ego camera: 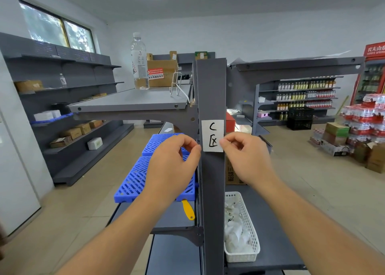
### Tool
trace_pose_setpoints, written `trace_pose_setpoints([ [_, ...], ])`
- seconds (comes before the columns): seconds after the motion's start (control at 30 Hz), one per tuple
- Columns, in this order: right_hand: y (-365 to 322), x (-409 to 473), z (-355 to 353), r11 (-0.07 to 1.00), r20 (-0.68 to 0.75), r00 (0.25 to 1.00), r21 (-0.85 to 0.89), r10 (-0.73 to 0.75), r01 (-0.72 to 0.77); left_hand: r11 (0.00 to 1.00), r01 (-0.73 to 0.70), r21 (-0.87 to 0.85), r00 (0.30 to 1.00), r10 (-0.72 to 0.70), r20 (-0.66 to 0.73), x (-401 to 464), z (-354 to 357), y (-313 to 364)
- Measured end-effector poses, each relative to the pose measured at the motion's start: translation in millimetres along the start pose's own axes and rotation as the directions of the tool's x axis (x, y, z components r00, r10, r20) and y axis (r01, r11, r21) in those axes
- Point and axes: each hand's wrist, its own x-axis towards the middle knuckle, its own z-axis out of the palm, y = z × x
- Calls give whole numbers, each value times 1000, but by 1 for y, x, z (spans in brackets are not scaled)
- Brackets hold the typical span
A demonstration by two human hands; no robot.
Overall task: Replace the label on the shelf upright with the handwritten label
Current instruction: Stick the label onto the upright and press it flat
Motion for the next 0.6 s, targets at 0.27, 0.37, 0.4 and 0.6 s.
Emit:
trace_pose_setpoints([
  [0.27, -1, 1, 2, 999, -24, 999, -24, -22, 22, 976, -149, 156, 989, 147, 25, 4, 6, -4],
  [0.37, -2, 0, 3, 999, -35, 999, -34, -14, 13, 948, -221, 230, 975, 220, 34, 5, 9, -5],
  [0.4, -3, 1, 4, 999, -40, 999, -38, -10, 9, 940, -235, 250, 972, 233, 35, 6, 10, -6],
  [0.6, -6, 1, 4, 998, -56, 998, -59, 3, -7, 871, -301, 389, 953, 290, 89, 10, 15, -14],
])
